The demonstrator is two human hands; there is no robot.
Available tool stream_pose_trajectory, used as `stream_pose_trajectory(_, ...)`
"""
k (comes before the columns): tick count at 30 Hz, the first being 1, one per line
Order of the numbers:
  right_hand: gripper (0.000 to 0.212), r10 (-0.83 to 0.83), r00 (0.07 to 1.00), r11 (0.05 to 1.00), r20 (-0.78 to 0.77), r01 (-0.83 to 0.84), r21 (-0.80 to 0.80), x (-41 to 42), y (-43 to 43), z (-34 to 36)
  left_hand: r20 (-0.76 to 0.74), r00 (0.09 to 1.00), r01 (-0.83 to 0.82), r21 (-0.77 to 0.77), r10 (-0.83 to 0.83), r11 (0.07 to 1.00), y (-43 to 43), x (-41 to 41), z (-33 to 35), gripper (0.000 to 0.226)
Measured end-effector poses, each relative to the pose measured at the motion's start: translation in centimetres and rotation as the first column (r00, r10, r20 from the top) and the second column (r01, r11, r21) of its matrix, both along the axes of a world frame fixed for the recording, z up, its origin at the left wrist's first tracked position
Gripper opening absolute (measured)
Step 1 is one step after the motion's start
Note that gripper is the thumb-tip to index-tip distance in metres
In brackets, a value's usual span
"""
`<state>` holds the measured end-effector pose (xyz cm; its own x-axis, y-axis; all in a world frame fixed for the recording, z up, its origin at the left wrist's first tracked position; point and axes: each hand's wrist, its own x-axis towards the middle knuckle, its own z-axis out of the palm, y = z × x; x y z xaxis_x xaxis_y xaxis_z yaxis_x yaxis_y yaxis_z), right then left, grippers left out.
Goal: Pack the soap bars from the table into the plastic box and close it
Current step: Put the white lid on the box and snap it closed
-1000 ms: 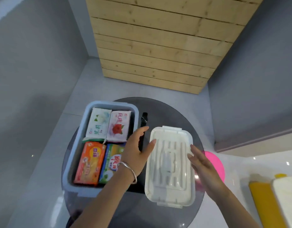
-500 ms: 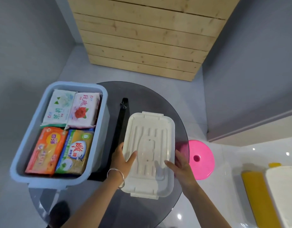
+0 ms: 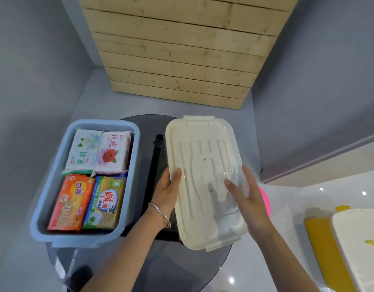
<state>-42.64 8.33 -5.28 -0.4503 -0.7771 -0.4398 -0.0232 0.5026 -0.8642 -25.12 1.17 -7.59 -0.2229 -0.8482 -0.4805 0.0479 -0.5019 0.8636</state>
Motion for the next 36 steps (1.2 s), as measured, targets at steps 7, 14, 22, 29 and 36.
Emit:
stream_pose_trajectory(7,0.072,0.227,0.974,0.946,-0.005,-0.221,-0.238,9.5,-3.1,10.4,-0.409,0.911,0.086,0.072,-0.049,0.994,-2.7,2.6,10.5,0.062)
stream_pose_trajectory(14,0.043,0.14,0.935,0.941,0.327,-0.023,-0.337,15.3,-6.7,14.6,-0.161,0.977,0.129,-0.091,-0.142,0.987,-5.3,9.4,16.2,0.07)
stream_pose_trajectory(22,0.024,-0.015,0.918,0.966,0.397,0.116,-0.232,19.3,-6.7,10.1,0.178,0.914,-0.279,-0.376,0.364,0.884,-7.0,20.4,11.3,0.033)
stream_pose_trajectory(29,0.031,-0.051,0.883,0.988,0.467,0.114,-0.107,23.1,-6.9,4.5,0.112,0.96,-0.253,-0.044,0.256,0.966,-5.3,25.5,3.8,0.02)
stream_pose_trajectory(36,0.056,-0.132,0.939,0.988,0.318,0.151,-0.037,23.5,-8.4,1.7,0.199,0.934,-0.278,-0.112,0.295,0.954,-4.5,26.4,1.4,0.022)
